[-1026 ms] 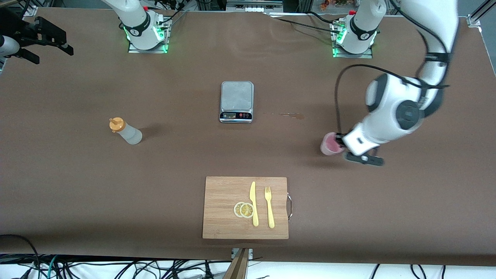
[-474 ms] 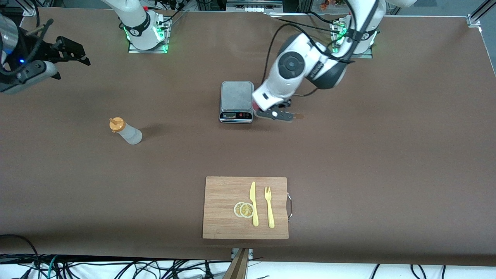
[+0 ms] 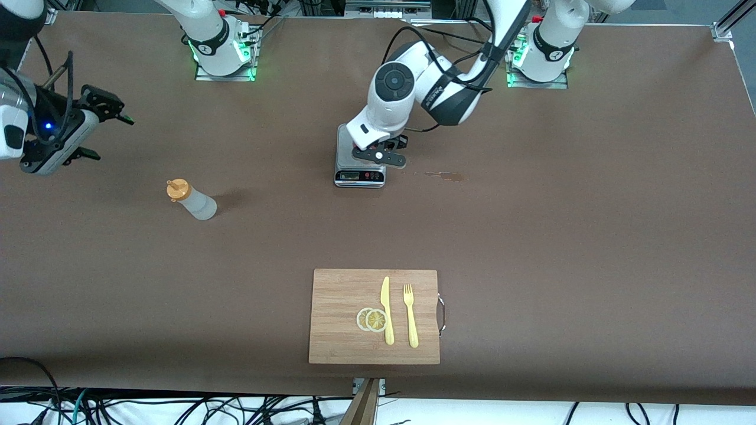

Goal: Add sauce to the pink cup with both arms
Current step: 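Place the pink cup on the scale while the right gripper approaches the bottle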

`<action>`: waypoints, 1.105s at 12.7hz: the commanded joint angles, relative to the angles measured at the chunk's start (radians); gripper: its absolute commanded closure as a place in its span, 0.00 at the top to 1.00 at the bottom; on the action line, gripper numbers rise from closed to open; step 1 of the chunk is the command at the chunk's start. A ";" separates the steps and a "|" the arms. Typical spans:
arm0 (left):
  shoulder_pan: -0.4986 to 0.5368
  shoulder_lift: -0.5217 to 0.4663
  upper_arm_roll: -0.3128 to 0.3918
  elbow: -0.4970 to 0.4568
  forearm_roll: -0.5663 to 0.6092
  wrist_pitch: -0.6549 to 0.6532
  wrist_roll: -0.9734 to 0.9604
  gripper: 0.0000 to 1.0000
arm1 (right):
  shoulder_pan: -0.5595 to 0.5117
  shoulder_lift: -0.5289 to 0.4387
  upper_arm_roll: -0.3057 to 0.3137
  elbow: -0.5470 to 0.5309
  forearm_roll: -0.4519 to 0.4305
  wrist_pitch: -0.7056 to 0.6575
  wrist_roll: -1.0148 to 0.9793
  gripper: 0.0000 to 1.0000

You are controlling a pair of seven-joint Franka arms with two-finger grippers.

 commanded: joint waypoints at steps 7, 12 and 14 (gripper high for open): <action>-0.048 0.045 0.019 0.029 -0.008 0.036 -0.016 0.32 | -0.203 0.333 -0.109 -0.057 0.376 0.072 -0.908 1.00; -0.025 -0.031 0.031 0.041 -0.025 -0.057 -0.034 1.00 | -0.249 0.538 -0.157 -0.057 0.633 -0.007 -1.375 1.00; 0.015 -0.066 0.032 0.099 -0.017 -0.167 -0.025 1.00 | -0.259 0.603 -0.157 -0.057 0.752 -0.034 -1.510 1.00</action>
